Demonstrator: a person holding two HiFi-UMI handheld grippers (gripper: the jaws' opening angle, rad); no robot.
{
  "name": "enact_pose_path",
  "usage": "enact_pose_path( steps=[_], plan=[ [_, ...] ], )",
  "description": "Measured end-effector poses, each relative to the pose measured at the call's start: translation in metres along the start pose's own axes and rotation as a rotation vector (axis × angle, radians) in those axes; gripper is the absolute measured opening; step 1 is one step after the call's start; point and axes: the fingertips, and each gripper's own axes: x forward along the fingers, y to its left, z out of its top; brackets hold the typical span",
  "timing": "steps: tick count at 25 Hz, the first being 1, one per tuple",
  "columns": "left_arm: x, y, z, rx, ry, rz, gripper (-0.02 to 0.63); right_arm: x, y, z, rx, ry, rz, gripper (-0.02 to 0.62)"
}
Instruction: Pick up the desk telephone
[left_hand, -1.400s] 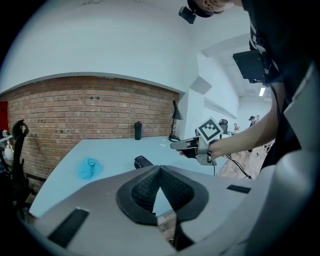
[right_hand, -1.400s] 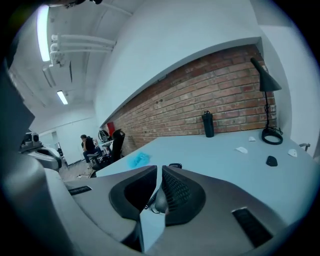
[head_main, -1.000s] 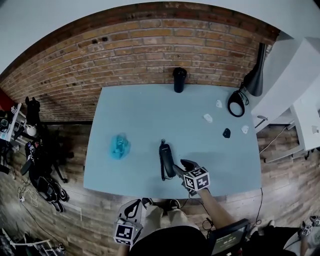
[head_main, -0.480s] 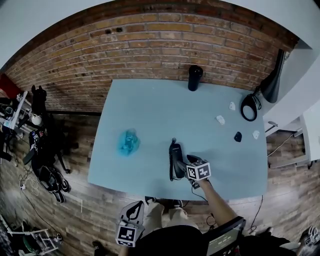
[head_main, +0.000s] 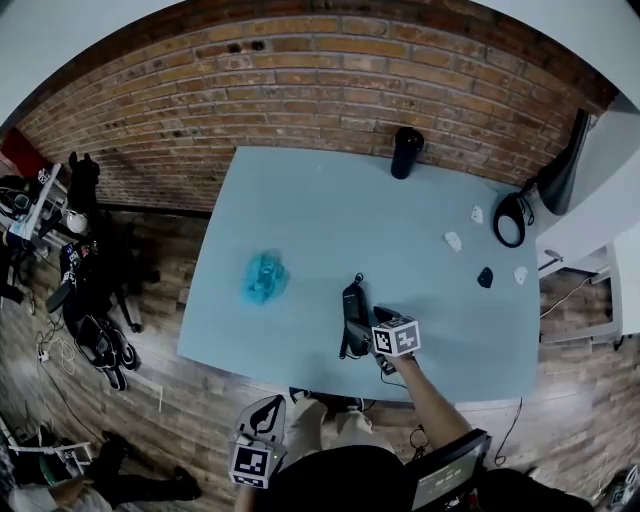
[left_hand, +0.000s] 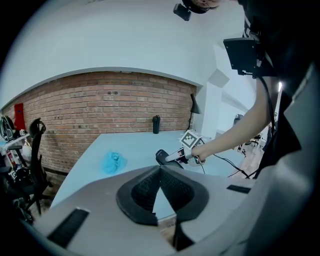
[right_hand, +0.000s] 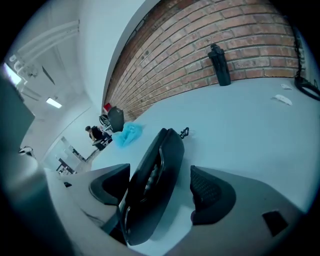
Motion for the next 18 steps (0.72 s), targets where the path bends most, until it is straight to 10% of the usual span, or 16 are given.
enact_pose_path(
  steps=[18],
  plan=[
    [-0.007,0.009,-0.014,0.046,0.043,0.023,0.014,0.023,0.001,-0.012,0.028,0.020,-0.085,0.361]
  ],
)
